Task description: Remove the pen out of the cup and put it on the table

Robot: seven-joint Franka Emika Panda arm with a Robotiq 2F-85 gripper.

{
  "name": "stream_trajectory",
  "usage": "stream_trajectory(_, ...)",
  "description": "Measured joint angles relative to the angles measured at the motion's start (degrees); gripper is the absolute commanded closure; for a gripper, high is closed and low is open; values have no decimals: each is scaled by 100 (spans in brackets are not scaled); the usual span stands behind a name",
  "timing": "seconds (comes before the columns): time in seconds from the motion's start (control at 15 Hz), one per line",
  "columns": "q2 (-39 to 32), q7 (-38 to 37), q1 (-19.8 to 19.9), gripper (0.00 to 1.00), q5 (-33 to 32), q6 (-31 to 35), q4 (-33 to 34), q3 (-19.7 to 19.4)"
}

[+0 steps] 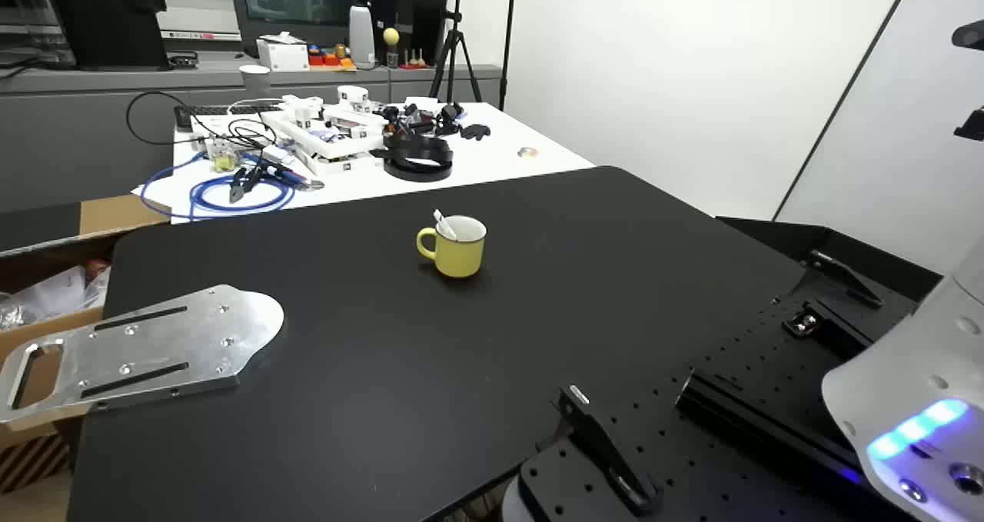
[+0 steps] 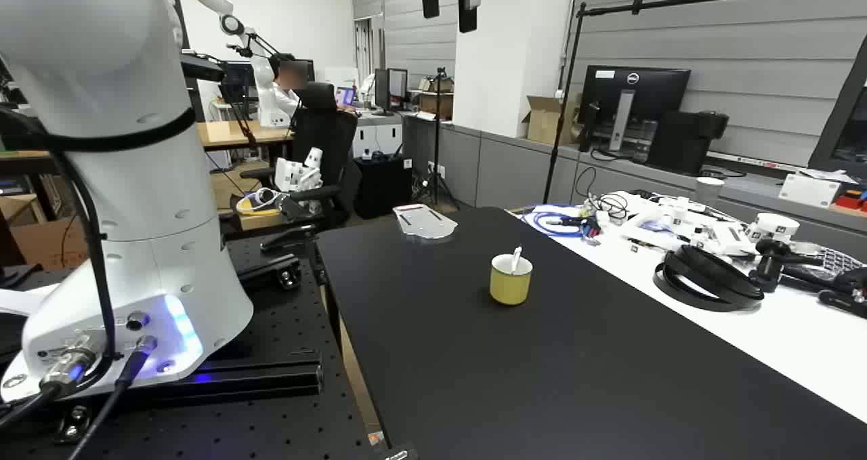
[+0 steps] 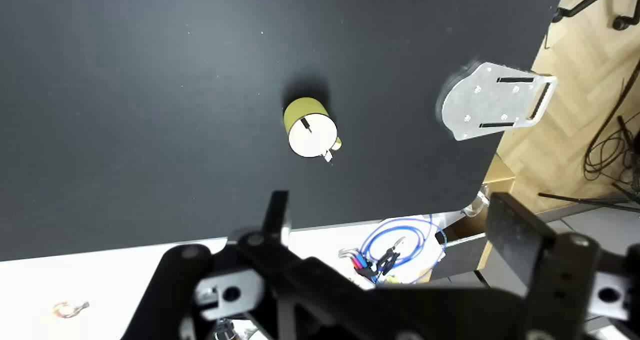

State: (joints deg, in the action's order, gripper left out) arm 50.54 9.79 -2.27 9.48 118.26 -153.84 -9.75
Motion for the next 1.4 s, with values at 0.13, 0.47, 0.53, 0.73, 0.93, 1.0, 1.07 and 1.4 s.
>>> stream_trajectory(0.13,0,1,0,0,0,0,0,1)
stream_trajectory(0.47,3,2,0,0,0,0,0,1)
stream_trajectory(0.53,3,3,0,0,0,0,0,1)
stream_trajectory(0.73,3,3,0,0,0,0,0,1)
stream_trajectory(0.93,3,4,0,0,0,0,0,1)
stream_trajectory(1.0,3,4,0,0,0,0,0,1)
stream_trajectory(1.07,0,7,4,0,0,0,0,4)
stream_trajectory(1.4,-279,45,33,0,-43,3,2,51)
